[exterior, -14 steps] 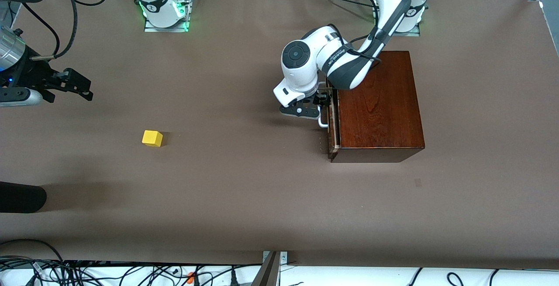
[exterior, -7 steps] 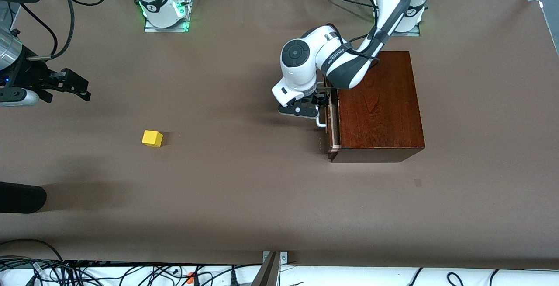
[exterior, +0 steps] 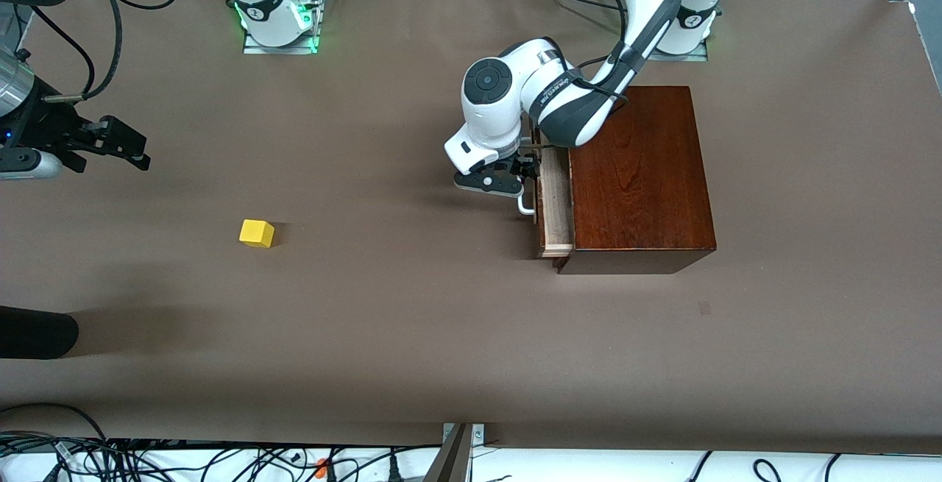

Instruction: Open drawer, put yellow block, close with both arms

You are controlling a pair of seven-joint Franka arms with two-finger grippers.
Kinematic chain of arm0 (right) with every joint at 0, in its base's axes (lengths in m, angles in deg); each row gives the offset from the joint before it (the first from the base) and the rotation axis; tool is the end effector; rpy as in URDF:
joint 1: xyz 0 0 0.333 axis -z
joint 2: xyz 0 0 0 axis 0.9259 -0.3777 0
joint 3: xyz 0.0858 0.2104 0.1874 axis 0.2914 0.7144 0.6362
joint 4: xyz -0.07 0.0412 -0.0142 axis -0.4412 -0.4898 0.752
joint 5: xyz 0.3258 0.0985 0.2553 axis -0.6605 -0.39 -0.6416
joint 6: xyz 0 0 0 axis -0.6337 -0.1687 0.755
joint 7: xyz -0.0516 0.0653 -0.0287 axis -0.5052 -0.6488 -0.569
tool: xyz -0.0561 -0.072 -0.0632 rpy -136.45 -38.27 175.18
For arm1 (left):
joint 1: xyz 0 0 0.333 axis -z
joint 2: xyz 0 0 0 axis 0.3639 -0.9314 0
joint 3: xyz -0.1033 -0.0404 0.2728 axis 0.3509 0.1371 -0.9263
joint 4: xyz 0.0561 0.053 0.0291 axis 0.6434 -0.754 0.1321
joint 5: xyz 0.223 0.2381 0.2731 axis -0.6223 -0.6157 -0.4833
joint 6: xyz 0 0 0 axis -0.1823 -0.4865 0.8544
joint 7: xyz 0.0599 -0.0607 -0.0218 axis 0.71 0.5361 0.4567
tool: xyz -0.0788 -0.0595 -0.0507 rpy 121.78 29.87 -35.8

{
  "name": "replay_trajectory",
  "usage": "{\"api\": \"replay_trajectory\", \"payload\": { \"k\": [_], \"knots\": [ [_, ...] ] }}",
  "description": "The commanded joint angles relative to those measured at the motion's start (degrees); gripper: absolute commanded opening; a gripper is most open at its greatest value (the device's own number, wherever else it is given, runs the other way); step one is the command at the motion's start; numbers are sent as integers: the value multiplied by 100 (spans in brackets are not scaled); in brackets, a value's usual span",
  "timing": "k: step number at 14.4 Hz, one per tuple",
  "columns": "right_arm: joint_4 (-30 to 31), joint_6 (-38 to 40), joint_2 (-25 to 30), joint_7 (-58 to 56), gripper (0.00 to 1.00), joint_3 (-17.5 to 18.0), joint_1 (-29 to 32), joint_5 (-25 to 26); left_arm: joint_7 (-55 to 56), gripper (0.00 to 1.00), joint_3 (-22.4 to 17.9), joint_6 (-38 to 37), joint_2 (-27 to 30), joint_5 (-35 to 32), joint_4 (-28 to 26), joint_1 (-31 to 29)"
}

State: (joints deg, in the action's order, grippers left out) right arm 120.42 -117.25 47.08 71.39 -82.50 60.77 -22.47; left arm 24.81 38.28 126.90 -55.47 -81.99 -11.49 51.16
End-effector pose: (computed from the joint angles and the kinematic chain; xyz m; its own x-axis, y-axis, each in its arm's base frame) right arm 0.6183 0.0204 0.5606 0.9967 0.0407 0.0703 0.0414 -0.9991 -0.0088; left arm 0.4901 -0.4900 0.2471 0.9851 -0.1658 -0.0461 -0.1688 -0.9831 -0.0715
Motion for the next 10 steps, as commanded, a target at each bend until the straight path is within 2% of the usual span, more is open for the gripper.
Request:
{"api": "replay_trajectory", "payload": {
  "k": [1, 10],
  "knots": [
    [-101, 86, -28, -49, 100, 24, 45, 27, 169, 100, 71, 644, -612, 481, 710, 191],
    [-101, 78, -28, -49, 100, 24, 45, 27, 319, 100, 71, 644, -656, 498, 764, 244]
  ]
}}
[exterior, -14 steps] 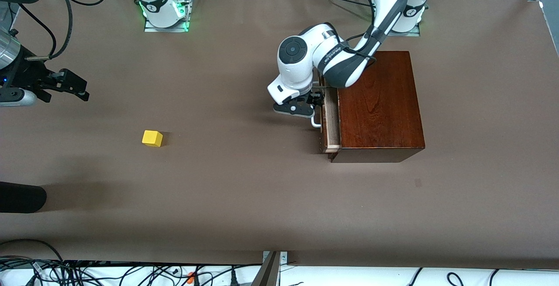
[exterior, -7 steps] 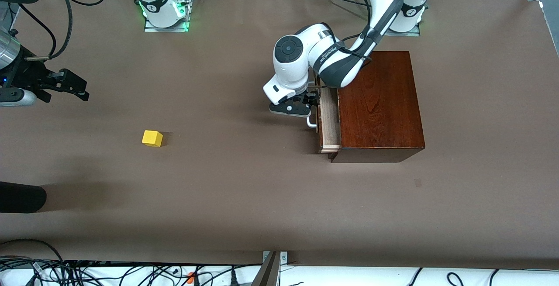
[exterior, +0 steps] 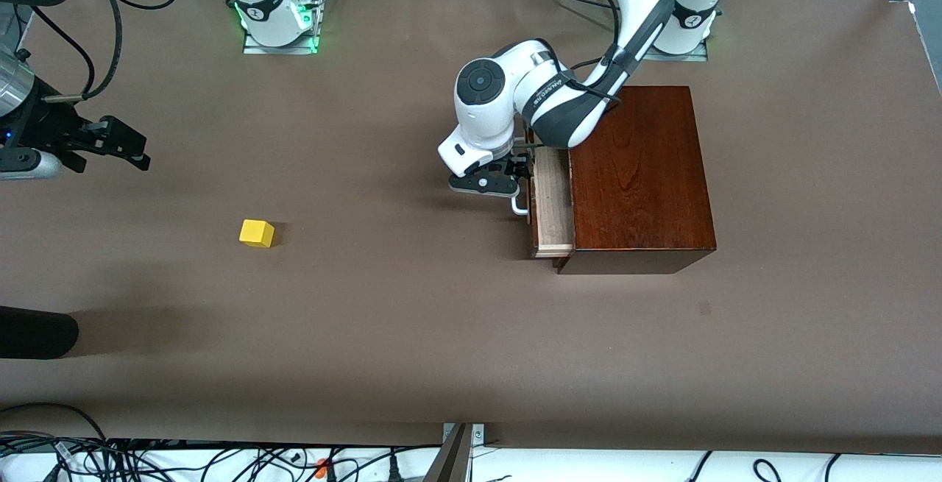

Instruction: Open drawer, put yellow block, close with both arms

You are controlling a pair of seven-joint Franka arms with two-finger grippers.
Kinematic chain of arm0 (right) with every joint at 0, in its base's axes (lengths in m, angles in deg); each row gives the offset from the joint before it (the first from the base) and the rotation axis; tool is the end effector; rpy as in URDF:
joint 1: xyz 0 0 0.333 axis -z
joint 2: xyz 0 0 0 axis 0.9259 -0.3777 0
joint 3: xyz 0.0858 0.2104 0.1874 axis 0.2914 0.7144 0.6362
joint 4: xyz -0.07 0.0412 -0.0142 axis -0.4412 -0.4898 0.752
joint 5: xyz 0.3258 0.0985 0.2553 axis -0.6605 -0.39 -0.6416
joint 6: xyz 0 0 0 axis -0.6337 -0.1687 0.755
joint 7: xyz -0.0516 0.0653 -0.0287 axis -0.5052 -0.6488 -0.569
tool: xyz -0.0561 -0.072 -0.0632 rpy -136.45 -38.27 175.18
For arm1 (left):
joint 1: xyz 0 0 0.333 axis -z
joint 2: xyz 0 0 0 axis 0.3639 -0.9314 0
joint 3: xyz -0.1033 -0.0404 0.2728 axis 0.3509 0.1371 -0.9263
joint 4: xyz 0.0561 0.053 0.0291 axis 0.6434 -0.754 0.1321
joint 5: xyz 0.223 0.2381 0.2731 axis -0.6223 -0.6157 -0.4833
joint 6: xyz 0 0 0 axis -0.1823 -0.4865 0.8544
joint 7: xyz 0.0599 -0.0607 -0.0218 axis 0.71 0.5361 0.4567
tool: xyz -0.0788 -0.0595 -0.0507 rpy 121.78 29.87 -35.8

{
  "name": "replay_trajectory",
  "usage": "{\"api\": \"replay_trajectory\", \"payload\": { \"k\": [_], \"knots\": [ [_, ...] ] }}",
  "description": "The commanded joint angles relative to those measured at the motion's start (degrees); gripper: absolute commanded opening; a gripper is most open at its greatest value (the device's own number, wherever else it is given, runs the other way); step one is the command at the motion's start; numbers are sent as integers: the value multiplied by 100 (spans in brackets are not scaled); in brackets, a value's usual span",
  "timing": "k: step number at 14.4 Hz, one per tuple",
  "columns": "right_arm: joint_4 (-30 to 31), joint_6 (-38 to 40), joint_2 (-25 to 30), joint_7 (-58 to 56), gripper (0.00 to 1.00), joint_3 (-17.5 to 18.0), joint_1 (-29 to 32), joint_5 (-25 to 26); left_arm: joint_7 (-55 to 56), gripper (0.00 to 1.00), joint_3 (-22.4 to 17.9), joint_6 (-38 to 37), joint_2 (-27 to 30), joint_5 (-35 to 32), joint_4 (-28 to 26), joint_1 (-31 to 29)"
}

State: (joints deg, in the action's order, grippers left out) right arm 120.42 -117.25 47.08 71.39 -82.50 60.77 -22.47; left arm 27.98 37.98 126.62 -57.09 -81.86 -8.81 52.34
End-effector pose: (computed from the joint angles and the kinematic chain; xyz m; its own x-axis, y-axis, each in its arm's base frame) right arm 0.6183 0.0204 0.5606 0.9967 0.0407 0.0703 0.0414 -0.9991 -0.0088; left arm 0.4917 -0.5030 0.2487 0.9923 -0.1186 -0.0354 -0.1206 -0.9908 -0.0616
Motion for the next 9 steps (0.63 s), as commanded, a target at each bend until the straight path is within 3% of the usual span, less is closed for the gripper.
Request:
{"api": "replay_trajectory", "payload": {
  "k": [1, 9],
  "knots": [
    [-101, 78, -28, -49, 100, 24, 45, 27, -6, 100, 101, 673, -494, 485, 487, 125],
    [-101, 86, -28, -49, 100, 24, 45, 27, -33, 100, 101, 673, -485, 467, 530, 125]
  ]
}}
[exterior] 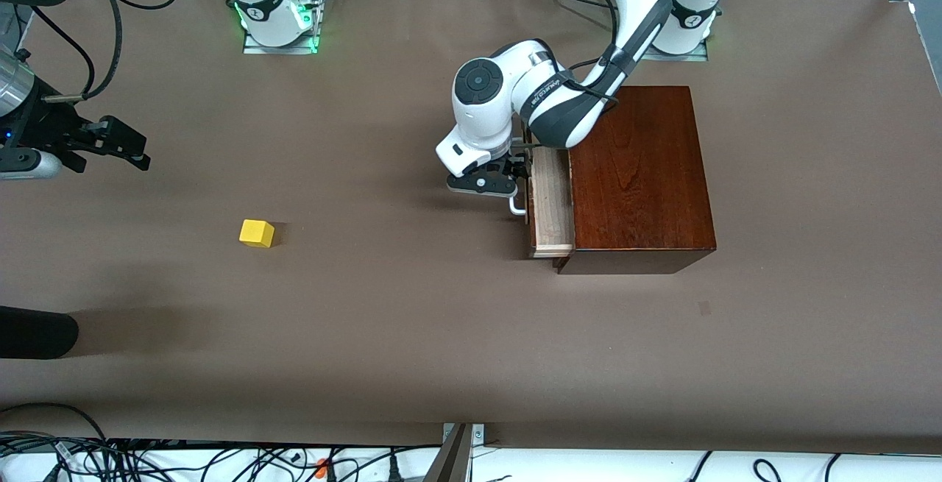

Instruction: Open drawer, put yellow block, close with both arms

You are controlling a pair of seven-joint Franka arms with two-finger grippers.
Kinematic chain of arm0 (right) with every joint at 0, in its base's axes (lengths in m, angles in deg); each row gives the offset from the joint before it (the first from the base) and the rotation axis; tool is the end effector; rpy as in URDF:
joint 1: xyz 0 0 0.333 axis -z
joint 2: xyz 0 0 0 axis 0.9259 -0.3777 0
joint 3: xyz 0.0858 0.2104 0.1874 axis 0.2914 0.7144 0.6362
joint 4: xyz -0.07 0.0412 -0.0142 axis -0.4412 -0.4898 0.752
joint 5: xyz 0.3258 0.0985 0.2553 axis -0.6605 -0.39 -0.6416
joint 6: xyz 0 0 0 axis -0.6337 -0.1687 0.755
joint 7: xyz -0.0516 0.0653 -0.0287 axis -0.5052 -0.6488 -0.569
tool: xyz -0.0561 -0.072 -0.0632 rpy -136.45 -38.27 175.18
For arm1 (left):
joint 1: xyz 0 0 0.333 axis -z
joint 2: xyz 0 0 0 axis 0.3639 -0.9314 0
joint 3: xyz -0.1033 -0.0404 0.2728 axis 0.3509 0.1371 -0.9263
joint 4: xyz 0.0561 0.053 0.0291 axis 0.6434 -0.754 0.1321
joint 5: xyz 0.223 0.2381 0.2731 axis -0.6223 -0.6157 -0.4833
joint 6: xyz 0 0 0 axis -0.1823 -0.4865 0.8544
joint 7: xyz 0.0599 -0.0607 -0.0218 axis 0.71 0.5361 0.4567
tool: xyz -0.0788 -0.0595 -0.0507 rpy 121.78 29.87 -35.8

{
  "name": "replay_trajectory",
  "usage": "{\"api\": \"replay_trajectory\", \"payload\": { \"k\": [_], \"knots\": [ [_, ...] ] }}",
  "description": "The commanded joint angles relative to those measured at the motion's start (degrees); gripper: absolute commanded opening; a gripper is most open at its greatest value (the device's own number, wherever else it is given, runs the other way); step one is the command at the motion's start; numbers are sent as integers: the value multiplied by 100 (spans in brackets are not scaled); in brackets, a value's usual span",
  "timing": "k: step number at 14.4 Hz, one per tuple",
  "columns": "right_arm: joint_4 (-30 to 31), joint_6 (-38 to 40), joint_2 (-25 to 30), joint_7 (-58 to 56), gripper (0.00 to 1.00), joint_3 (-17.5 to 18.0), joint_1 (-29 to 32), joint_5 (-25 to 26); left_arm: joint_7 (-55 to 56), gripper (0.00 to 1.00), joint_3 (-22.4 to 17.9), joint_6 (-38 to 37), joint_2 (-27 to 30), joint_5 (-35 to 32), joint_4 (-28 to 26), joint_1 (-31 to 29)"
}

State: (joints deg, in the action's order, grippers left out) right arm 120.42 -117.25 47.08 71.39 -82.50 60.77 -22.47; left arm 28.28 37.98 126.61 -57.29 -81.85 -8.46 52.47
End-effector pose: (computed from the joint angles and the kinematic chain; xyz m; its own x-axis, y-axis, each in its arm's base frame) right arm 0.6183 0.0204 0.5606 0.9967 0.0407 0.0703 0.0414 -0.9991 -0.0088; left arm 0.4919 -0.5049 0.2492 0.9928 -0.1146 -0.0338 -0.1164 -0.9914 -0.0595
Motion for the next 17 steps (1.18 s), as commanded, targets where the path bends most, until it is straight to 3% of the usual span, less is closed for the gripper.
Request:
{"api": "replay_trajectory", "payload": {
  "k": [1, 17],
  "knots": [
    [-101, 78, -28, -49, 100, 24, 44, 27, -71, 100, 102, 674, -465, 458, 495, 113],
    [-83, 33, -81, -49, 100, -11, 44, 27, -133, 100, 93, 447, -439, 379, 610, 122]
  ]
}}
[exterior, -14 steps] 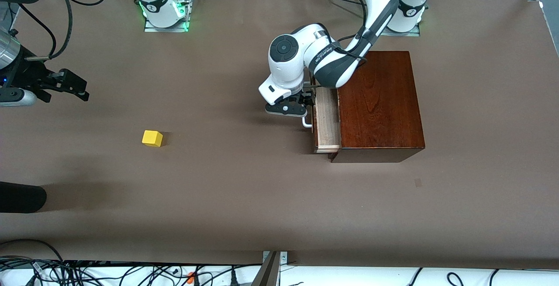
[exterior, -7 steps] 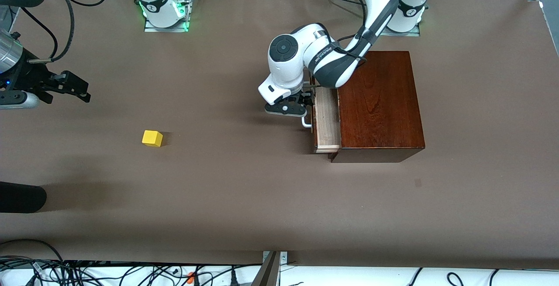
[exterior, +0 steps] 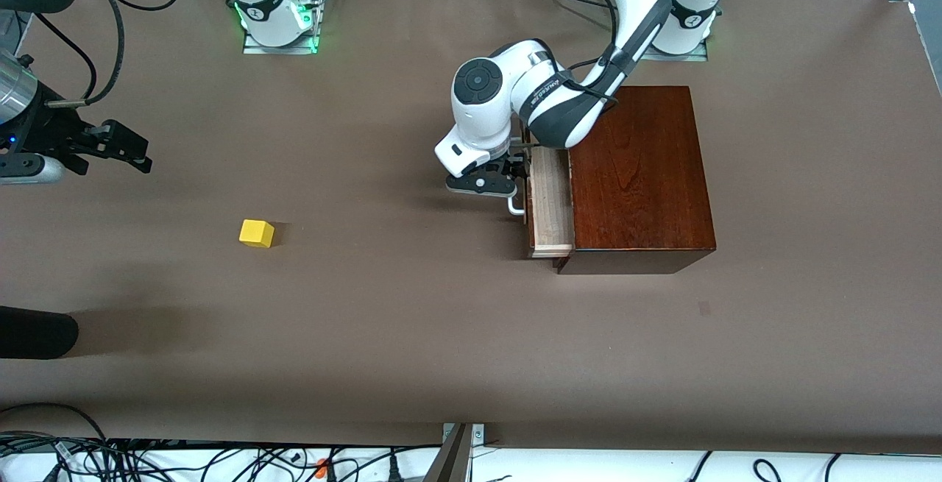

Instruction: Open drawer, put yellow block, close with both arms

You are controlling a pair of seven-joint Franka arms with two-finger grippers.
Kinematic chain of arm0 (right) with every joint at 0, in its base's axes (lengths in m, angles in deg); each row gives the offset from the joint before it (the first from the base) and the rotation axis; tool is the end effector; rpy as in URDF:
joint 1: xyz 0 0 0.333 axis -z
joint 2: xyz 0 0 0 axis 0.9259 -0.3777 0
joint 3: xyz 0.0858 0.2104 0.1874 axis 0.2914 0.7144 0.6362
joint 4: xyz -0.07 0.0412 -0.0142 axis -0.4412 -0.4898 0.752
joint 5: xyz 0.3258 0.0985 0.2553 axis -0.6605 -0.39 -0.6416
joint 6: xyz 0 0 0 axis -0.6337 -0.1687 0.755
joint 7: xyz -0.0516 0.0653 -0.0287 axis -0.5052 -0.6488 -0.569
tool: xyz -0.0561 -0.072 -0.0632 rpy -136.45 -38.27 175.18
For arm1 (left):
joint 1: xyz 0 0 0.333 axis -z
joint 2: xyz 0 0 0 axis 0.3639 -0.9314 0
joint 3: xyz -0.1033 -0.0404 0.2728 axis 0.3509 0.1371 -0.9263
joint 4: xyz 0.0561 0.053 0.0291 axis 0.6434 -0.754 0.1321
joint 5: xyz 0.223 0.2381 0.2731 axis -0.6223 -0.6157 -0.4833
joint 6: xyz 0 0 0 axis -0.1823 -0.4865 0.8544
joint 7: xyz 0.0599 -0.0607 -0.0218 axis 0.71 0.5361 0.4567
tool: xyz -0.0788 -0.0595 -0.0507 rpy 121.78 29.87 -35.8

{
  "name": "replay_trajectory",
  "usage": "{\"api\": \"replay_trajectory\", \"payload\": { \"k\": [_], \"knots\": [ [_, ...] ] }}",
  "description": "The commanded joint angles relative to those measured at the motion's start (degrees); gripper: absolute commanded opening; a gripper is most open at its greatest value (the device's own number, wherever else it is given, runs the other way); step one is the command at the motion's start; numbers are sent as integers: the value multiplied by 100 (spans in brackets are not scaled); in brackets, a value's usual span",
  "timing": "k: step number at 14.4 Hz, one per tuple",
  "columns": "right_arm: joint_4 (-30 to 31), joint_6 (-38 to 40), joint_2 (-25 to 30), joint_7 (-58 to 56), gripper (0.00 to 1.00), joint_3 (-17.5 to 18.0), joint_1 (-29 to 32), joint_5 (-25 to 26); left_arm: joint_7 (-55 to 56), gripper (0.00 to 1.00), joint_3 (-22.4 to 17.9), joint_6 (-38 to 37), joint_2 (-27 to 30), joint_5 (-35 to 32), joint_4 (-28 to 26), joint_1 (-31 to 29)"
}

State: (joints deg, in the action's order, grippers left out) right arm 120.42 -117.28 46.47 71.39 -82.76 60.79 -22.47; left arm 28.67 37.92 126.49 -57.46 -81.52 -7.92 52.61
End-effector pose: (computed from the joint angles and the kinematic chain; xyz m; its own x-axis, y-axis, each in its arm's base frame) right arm 0.6208 0.0177 0.5541 0.9975 0.0359 0.0602 0.0365 -0.9993 -0.0076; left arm 0.4929 -0.5068 0.2513 0.9939 -0.1048 -0.0336 -0.1065 -0.9929 -0.0538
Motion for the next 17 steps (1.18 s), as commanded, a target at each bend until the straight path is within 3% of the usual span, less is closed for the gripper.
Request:
{"api": "replay_trajectory", "payload": {
  "k": [1, 13, 17],
  "knots": [
    [-83, 36, -20, -49, 100, 14, 43, 27, -163, 100, 81, 222, -422, 328, 591, 116],
    [-92, 36, -20, -49, 100, 14, 43, 27, -181, 100, 45, -387, -158, 310, 618, 45],
    [-83, 36, -20, -49, 100, 14, 43, 27, -181, 100, 54, -650, -158, -15, 687, 54]
  ]
}}
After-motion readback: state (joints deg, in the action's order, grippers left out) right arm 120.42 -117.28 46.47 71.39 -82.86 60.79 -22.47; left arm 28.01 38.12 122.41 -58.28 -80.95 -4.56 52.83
